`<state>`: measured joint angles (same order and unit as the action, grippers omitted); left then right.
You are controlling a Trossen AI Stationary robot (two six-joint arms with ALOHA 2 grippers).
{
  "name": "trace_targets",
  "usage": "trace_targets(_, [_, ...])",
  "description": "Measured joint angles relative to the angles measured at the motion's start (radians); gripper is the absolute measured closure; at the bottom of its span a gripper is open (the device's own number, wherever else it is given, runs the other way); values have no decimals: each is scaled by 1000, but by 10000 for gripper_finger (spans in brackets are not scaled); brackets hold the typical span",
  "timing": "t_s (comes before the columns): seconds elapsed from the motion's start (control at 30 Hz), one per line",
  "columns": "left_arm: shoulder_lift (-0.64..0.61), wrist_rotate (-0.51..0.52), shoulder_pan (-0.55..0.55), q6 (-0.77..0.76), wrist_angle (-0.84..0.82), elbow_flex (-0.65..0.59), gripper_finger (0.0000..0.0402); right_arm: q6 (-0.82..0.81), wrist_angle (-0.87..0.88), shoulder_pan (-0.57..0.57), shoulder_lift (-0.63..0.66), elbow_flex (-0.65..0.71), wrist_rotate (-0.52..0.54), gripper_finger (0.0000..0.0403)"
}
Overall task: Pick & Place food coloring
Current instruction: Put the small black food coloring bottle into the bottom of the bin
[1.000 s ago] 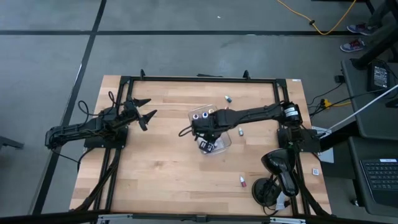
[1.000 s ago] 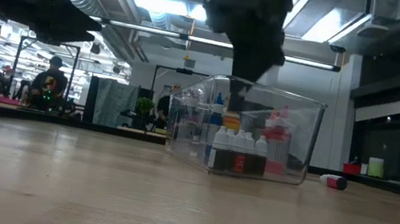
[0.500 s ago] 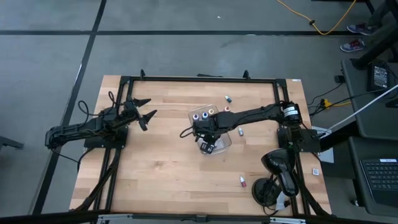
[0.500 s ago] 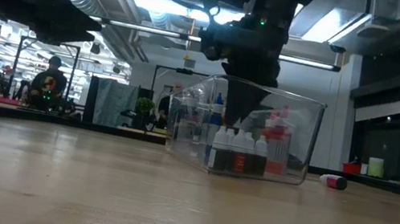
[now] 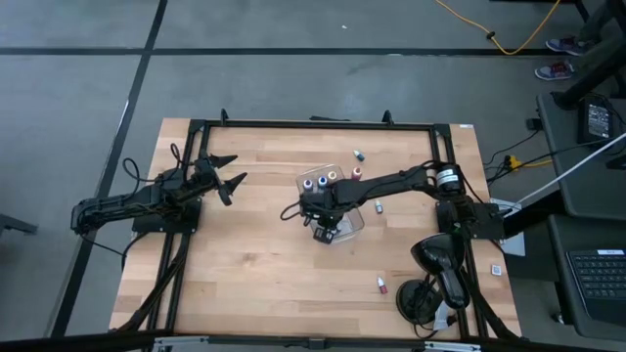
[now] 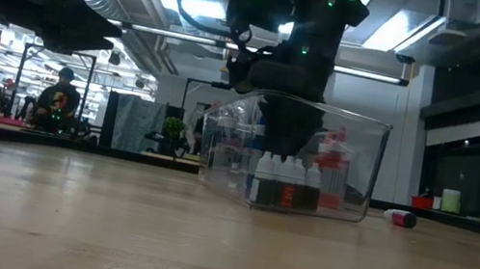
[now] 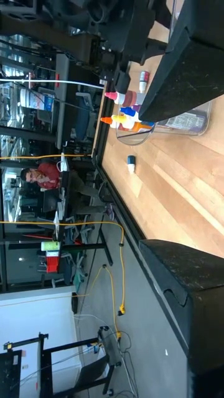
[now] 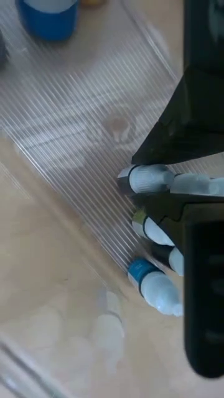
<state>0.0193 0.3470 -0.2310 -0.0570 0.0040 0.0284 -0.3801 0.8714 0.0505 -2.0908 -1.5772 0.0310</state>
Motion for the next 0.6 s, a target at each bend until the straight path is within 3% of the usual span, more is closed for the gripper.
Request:
trace_targets(0.27, [0, 0, 0, 0, 0, 0, 82, -4, 1, -6, -5, -2, -7, 328])
trace_targets(0.6, [0, 0, 0, 0, 0, 0, 82, -11, 45, -15, -10, -17, -61, 269])
